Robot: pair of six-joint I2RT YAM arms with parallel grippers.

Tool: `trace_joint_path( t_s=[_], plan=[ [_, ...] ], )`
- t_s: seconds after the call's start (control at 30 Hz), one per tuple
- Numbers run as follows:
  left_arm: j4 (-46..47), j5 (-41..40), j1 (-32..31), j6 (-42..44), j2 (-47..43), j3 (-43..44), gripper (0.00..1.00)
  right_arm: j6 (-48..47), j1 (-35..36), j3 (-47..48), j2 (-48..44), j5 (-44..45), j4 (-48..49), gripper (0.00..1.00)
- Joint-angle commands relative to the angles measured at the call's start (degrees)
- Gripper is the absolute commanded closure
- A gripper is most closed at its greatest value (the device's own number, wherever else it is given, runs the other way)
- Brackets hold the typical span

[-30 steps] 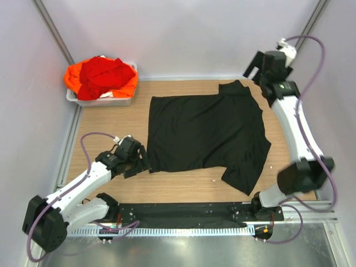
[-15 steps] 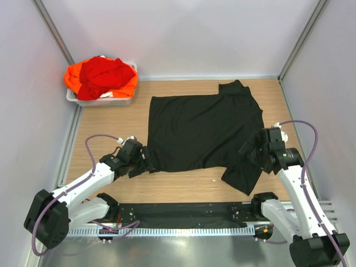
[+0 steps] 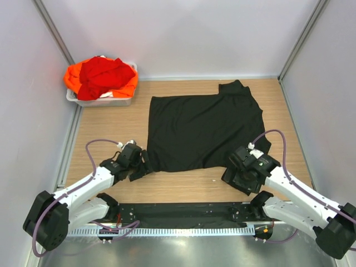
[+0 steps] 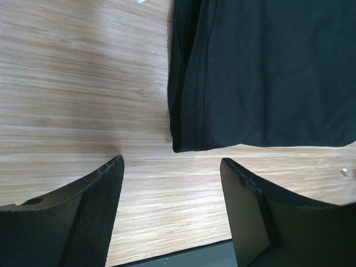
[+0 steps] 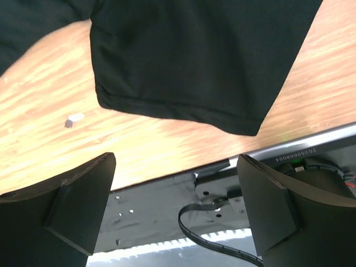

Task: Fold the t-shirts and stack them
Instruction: Flatten the tshirt out, then fold the tshirt

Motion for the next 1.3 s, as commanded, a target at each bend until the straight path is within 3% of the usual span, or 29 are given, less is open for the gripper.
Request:
trace_joint_path(
  t_s=[0.0,0.2,0.33,0.77,1.0,1.07,1.27],
  plan=[
    [3.48,0.92,-0.23,0.01,0.32,-1.0,0.29,3.43,1.06,1.25,2.17,5.49,1.48,0.06],
    [3.23,1.1,-0.23,-0.08,-0.99,-1.44,0.32,4.65,1.15,3.01,6.84,10.77,2.27,0.26],
    [1.47,0.75,-0.23,-0.08,-2.67,-0.65,0.32,1.85,-0.43,-0.59,10.96,5.25,10.77,0.37],
    [-4.33,-0.65,-0.23,0.71,-5.48,1.02,0.32,1.41,-3.33,-9.56,10.53,2.34,19.66,0.55],
    [-4.07,-1.89,-0.23,-0.35,-3.73,0.84,0.32,-1.05,-3.24,-10.61,9.21,1.46,20.46,0.91],
    [-3.46,-2.24,-0.23,-0.52,-2.85,1.19,0.33,-2.45,-3.24,-10.62,9.56,1.02,20.72,0.97],
    [-0.21,-2.24,-0.23,-1.22,2.86,3.13,0.34,-4.04,-3.24,-10.61,9.39,0.4,21.52,0.98]
  ],
)
